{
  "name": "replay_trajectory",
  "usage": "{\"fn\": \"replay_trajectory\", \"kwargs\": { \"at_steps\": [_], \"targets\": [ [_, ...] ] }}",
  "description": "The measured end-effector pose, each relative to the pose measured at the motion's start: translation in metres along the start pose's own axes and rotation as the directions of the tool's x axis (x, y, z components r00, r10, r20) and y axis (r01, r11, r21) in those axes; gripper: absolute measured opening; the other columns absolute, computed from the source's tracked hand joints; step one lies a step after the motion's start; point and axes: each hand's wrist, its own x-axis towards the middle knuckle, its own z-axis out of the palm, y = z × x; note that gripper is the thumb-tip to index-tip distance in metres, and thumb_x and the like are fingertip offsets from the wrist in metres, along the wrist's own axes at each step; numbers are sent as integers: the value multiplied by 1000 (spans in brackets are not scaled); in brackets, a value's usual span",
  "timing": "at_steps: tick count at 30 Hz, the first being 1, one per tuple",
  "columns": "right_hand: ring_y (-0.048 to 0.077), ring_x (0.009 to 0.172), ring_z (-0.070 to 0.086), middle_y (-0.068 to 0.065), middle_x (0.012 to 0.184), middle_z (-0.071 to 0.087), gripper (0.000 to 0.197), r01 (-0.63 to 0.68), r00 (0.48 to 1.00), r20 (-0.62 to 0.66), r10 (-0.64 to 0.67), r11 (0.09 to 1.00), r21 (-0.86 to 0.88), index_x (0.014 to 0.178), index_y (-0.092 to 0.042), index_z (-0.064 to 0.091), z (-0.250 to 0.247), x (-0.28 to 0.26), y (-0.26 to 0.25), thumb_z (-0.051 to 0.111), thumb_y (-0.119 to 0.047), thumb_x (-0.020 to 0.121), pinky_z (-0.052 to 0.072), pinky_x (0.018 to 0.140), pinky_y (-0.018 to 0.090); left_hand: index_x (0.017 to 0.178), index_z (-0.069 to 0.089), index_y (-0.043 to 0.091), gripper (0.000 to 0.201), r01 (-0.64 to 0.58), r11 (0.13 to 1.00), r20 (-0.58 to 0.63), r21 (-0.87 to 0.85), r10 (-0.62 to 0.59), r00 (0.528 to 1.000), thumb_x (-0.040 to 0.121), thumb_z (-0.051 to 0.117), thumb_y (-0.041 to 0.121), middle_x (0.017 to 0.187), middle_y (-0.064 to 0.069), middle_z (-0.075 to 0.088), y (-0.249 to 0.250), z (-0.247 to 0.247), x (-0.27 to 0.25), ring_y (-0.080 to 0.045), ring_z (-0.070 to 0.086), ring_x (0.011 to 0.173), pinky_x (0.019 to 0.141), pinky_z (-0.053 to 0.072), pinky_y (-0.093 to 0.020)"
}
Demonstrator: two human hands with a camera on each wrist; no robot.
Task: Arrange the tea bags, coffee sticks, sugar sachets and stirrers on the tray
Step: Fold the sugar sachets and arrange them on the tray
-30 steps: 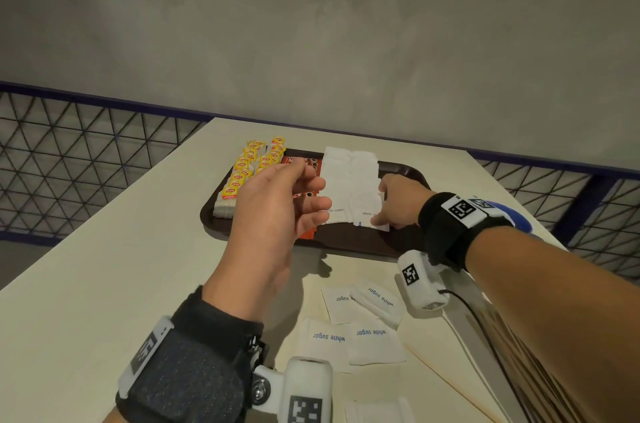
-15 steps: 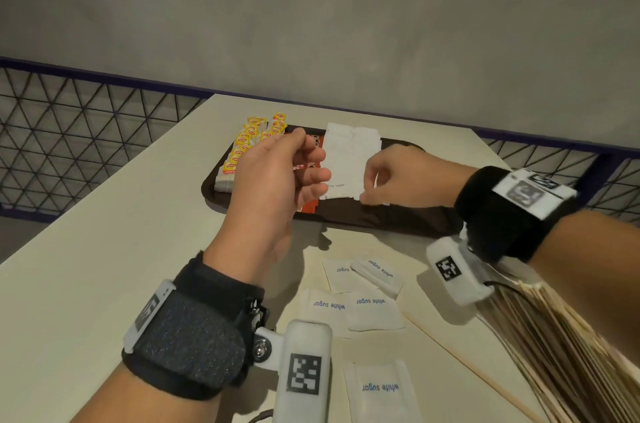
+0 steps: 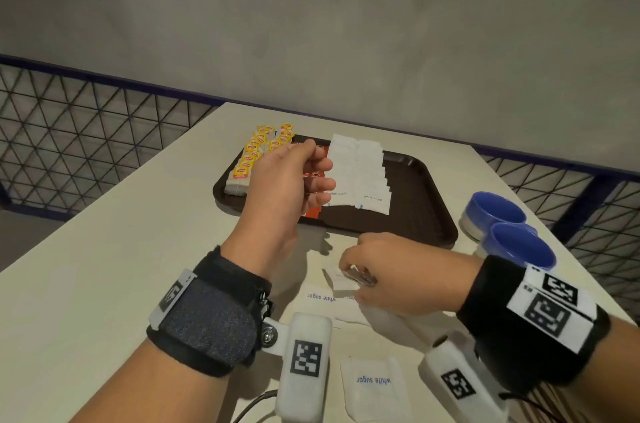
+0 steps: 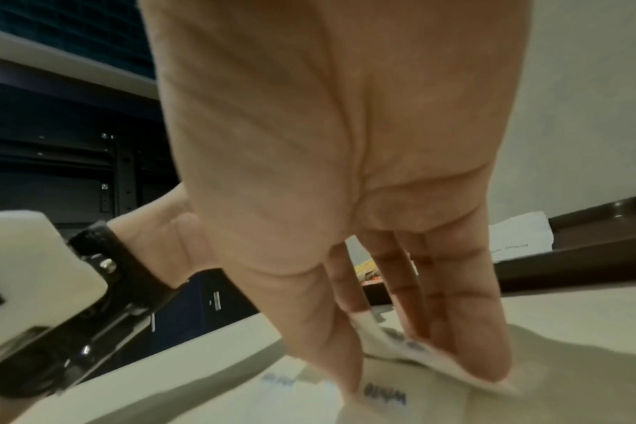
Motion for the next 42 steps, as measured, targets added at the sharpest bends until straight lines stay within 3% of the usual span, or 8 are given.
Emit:
{"fn": "replay_trajectory", "kwargs": {
  "at_steps": [6,9,12,17,23,32,38,42],
  "targets": [
    [26,79,64,6,85,67,6,-61,969,-203,140,934,352,92,-11,64,-9,-8,10,58,-13,93,54,72,43,89,69,14,18,21,999,22,40,-22,1000,101,60,23,78,-3,72,-1,-1,3,-16,63,62,56,52,-27],
    [28,94,72,7,102,76,35,98,891,-354,284,643,760,110,-29,65,-21,-10,10,64,0,90,58,85,44,92,70,15,15,27,990,75,135,-38,996,99,64,27,78,2,73,-5,1,3,-13,64,67,62,53,-29],
    [25,95,75,8,103,79,48,302,841,-387,379,263,916,124,-23,61,-25,-5,6,62,9,89,60,81,41,102,71,12,22,15,974,195,226,-60,979,96,68,32,83,4,75,-11,5,-2,-10,68,74,73,55,-36],
    [32,94,74,15,105,77,42,382,862,-371,346,38,923,127,-13,62,-17,1,2,65,7,90,57,83,41,102,76,13,10,-12,981,204,192,-28,979,92,73,14,94,-5,78,-18,5,-6,-17,69,79,66,51,-32],
    [28,104,74,16,110,77,33,513,797,-308,519,-314,799,117,-2,66,-8,-2,13,65,8,86,58,94,39,92,76,17,4,37,994,225,98,-58,973,92,72,17,83,-3,77,-18,7,-6,-10,65,63,62,48,-27],
    [26,94,75,17,109,76,22,524,782,-300,546,-314,792,113,-4,72,-6,-6,13,59,-13,98,62,74,36,114,72,9,33,-53,983,260,176,6,966,83,80,2,68,-11,59,-27,11,-11,-20,63,58,59,56,-25],
    [28,102,73,17,110,76,26,515,802,-308,512,-330,791,104,-12,79,-3,-7,3,63,-28,91,54,93,45,112,74,11,35,-98,975,240,201,48,970,79,84,5,71,0,63,-30,12,-11,-16,71,66,67,61,-29],
    [25,97,75,14,108,77,27,556,778,-403,481,-230,799,118,-5,71,-1,-5,-1,64,-9,92,62,82,34,104,80,17,25,-154,955,247,252,90,965,79,85,15,75,5,71,-27,10,-11,-12,70,70,66,58,-26]
  ]
}}
